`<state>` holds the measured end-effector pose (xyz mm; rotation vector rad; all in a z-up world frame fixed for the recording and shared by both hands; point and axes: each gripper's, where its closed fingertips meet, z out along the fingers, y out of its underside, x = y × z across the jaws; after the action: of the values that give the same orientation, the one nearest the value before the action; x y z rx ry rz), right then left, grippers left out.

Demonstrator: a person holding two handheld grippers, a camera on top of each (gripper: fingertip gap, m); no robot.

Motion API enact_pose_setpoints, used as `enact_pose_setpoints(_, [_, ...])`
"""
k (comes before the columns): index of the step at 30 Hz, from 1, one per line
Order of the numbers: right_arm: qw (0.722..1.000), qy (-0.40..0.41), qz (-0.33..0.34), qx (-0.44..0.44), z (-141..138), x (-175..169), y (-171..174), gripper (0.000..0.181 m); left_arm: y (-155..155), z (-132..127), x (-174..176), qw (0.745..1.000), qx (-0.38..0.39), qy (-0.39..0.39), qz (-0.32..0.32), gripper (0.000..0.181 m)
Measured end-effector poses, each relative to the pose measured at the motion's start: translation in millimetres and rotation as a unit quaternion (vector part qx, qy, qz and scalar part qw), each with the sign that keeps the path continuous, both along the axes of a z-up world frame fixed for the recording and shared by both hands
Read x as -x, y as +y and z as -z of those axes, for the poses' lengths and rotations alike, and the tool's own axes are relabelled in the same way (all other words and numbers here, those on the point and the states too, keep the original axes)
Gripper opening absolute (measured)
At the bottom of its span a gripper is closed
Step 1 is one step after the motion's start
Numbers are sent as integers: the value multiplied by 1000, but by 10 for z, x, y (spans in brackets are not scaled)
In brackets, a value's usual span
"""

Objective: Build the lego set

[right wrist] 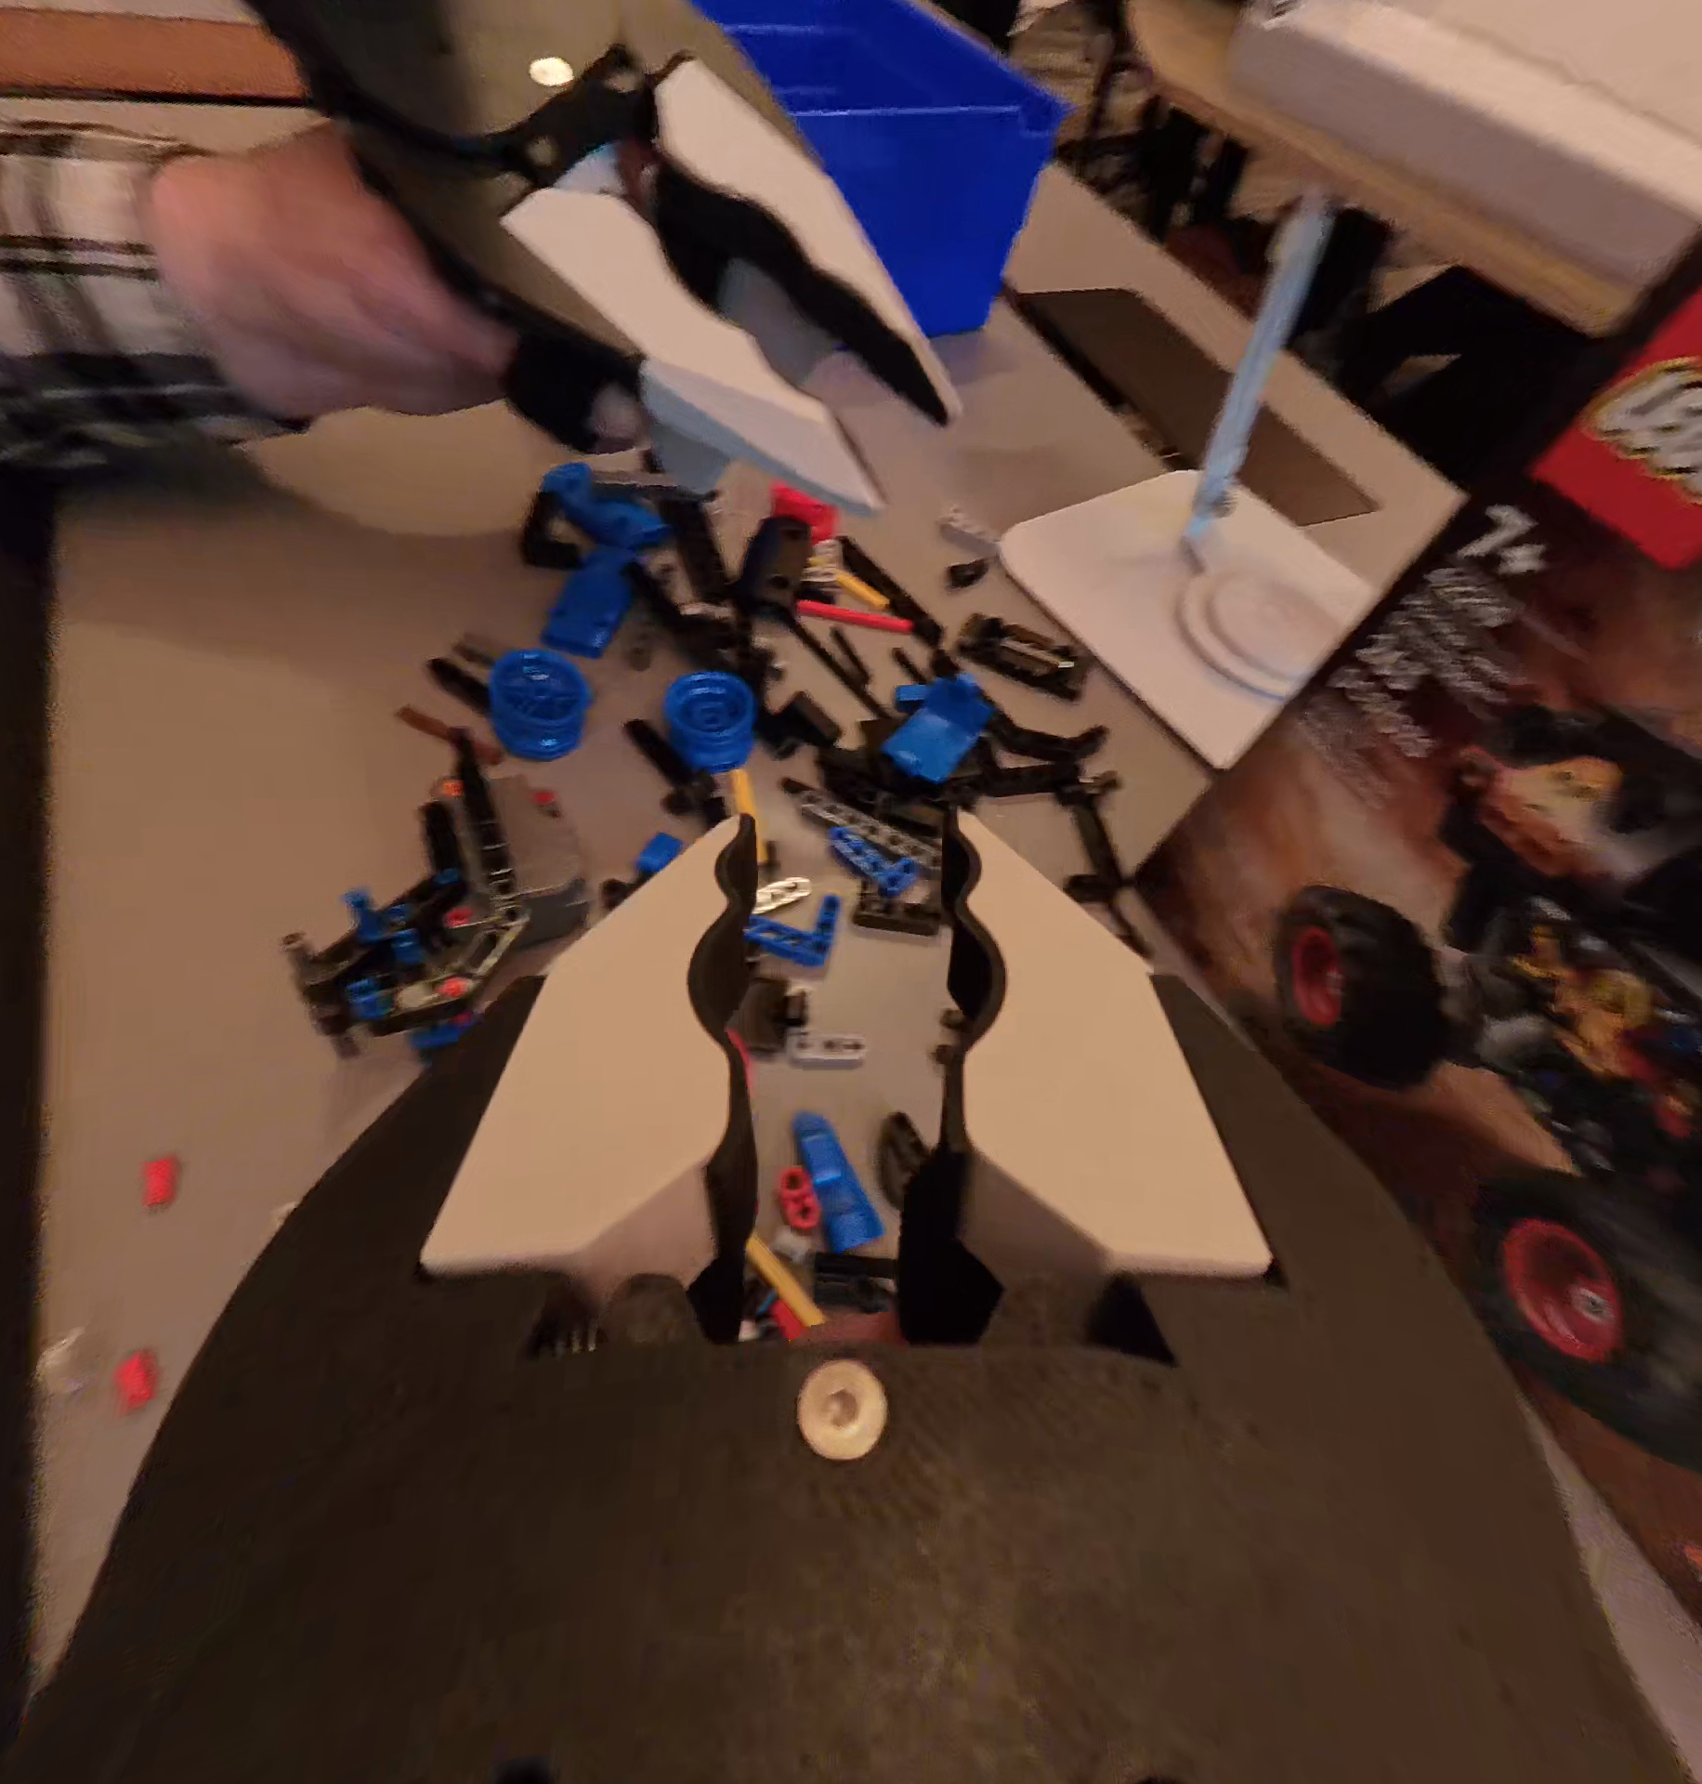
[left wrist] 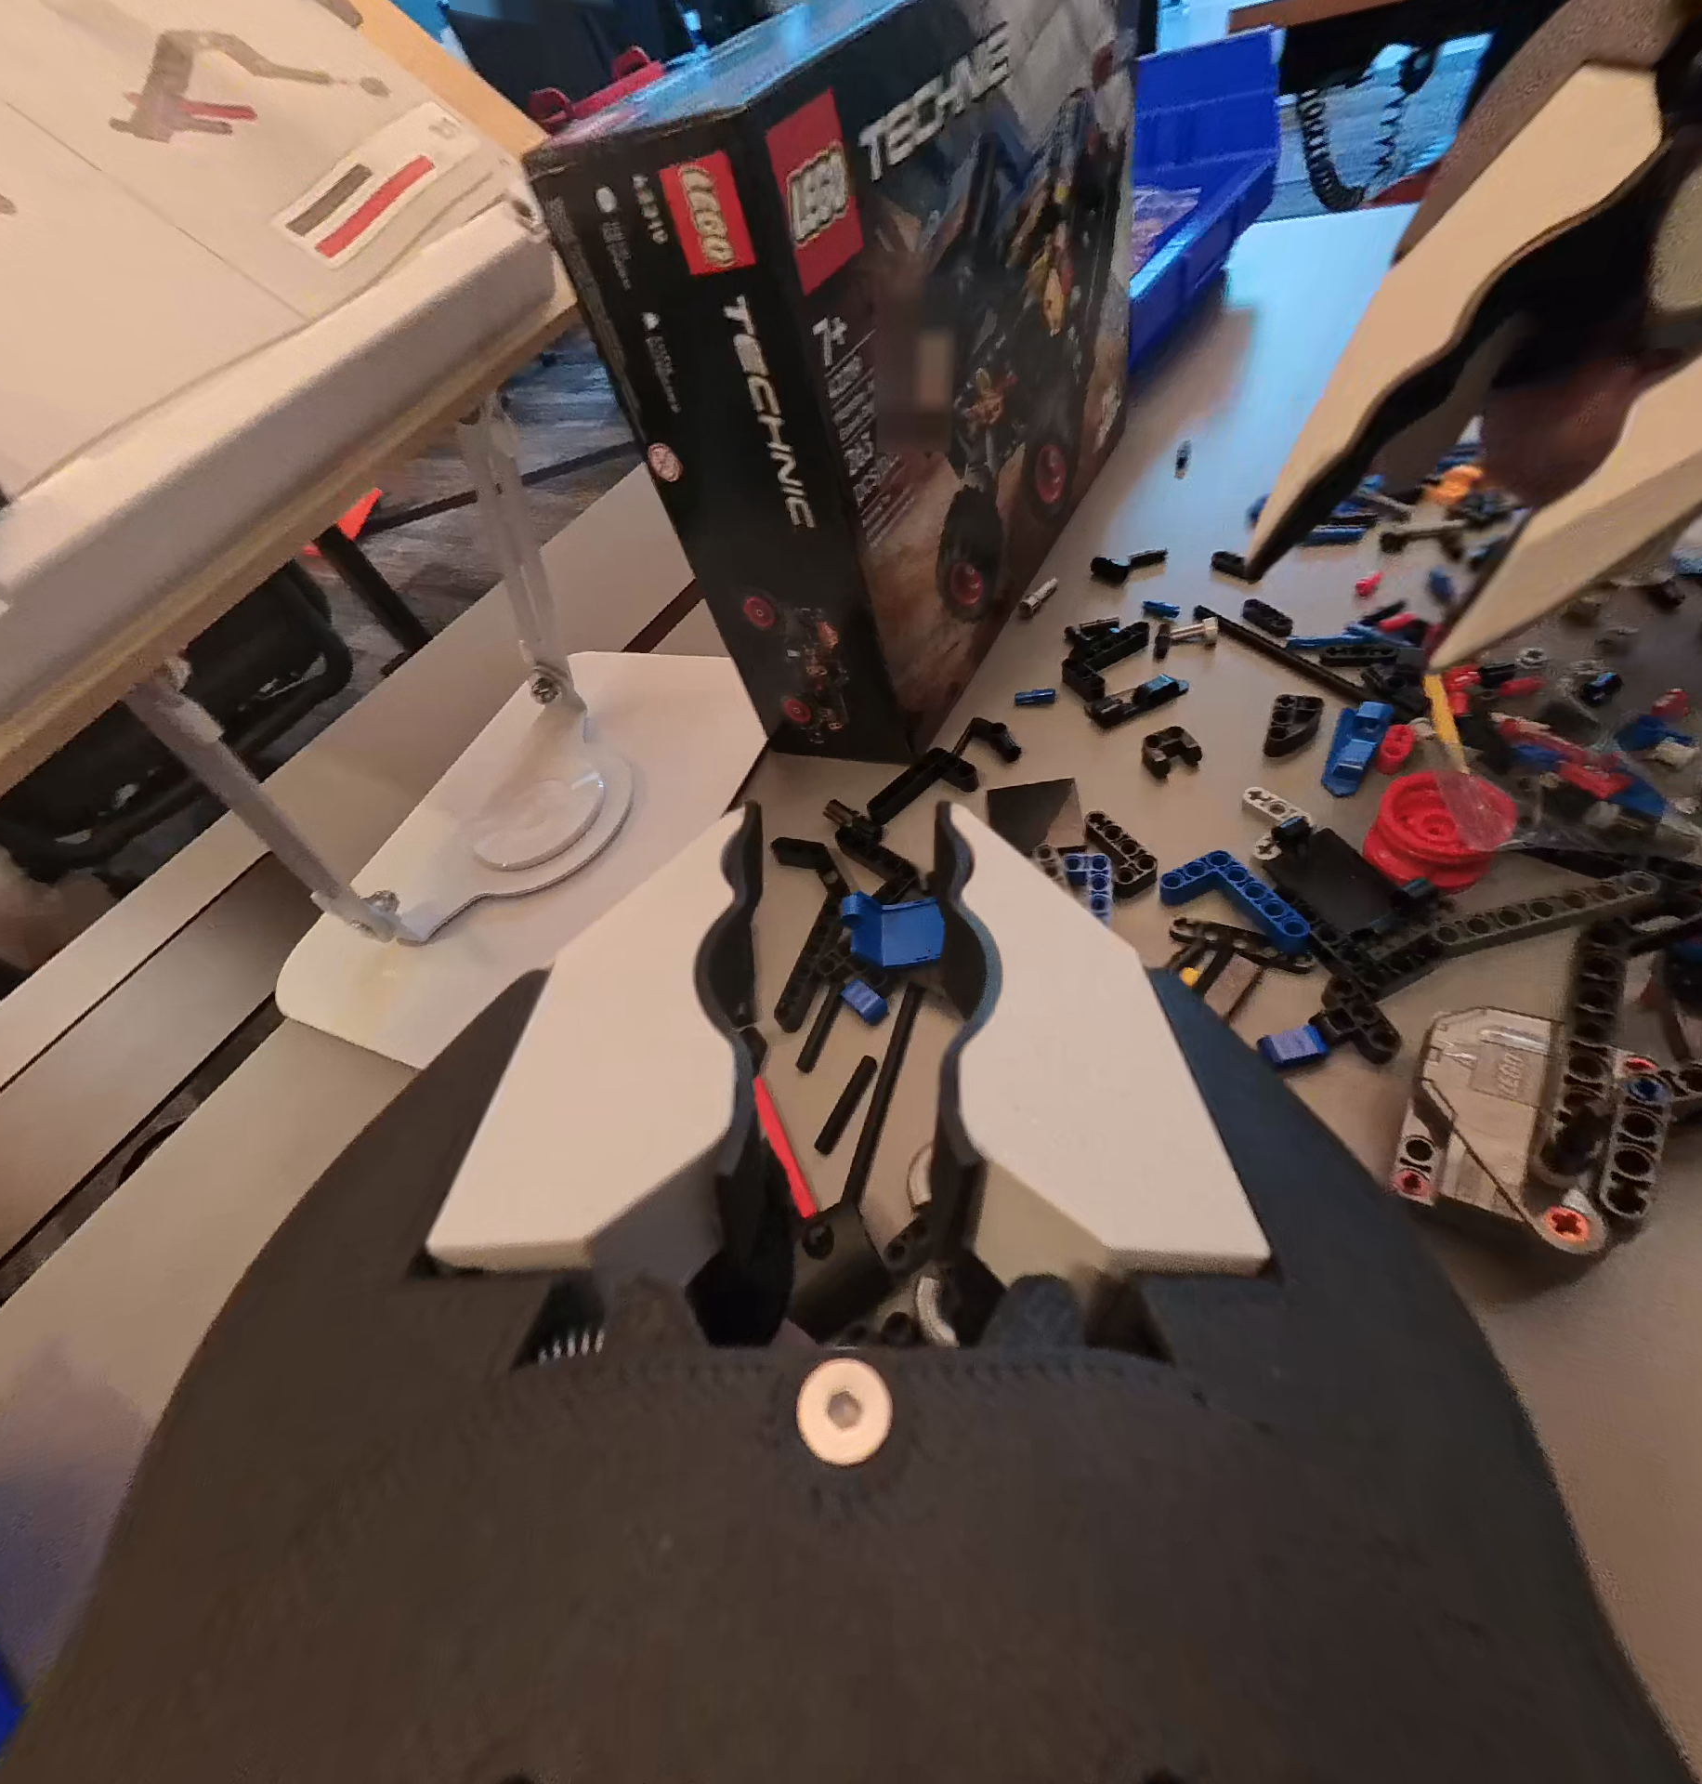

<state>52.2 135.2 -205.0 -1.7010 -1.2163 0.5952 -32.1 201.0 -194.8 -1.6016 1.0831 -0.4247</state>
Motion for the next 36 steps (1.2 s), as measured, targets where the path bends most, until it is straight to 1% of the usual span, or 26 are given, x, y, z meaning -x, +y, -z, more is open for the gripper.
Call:
enact_pose_setpoints(3, [996, -31, -69, 47, 164, 103, -283, 46, -140, 42, -69, 999, 19, 12, 49, 36])
enact_pose_setpoints(4, [994, -41, -84, 49, 198, 127, -348, 46, -224, 82, -102, 996, 34, 21, 75, 38])
enact_pose_setpoints(6, [991, -50, -107, 59, 223, 166, -455, 45, -360, 81, -147, 993, 36, 23, 114, 39])
enact_pose_setpoints(8, [990, -49, -112, 63, 217, 165, -482, 41, -591, 117, -195, 982, 63, 35, 176, 40])
enact_pose_setpoints(9, [991, -48, -111, 66, 216, 153, -476, 41, -658, 116, -202, 978, 67, 36, 192, 40])
enact_pose_setpoints(10, [990, -47, -110, 69, 218, 141, -473, 41, -769, 121, -212, 972, 79, 35, 220, 41])
enact_pose_setpoints(11, [990, -46, -109, 71, 221, 128, -466, 40, -926, 150, -218, 960, 106, 39, 258, 41])
enact_pose_setpoints(12, [991, -45, -108, 72, 222, 120, -457, 40, -1043, 200, -217, 949, 129, 49, 283, 44])
enact_pose_setpoints(15, [991, -47, -107, 70, 233, 116, -447, 40, -1289, 455, -210, 926, 142, 117, 329, 43])
enact_pose_setpoints(17, [991, -50, -105, 67, 246, 111, -435, 40, -1351, 606, -234, 919, 144, 154, 334, 41])
enact_pose_setpoints(19, [991, -49, -103, 67, 250, 104, -423, 40, -1387, 729, -250, 912, 133, 185, 340, 25])
enact_pose_setpoints(20, [991, -49, -101, 67, 252, 96, -412, 40, -1393, 708, -287, 915, 131, 177, 339, 10])
enact_pose_setpoints(21, [992, -49, -99, 67, 254, 88, -403, 40, -1366, 715, -299, 917, 122, 182, 334, 7])
enact_pose_setpoints(23, [992, -46, -95, 69, 253, 72, -384, 40, -1350, 711, -308, 918, 109, 187, 332, 6])
enact_pose_setpoints(26, [993, -39, -88, 69, 229, 49, -350, 40, -1267, 628, -336, 929, 70, 180, 316, 5])
enact_pose_setpoints(29, [995, -24, -75, 63, 166, 33, -295, 40, -1157, 463, -335, 941, 25, 170, 291, 5])
enact_pose_setpoints(32, [997, 13, -59, 58, 26, 14, -225, 41, -1033, 319, -336, 953, -18, 154, 261, 5])
enact_pose_setpoints(36, [995, 60, -48, 62, -126, -27, -169, 43, -924, 156, -340, 961, -65, 134, 232, 4])
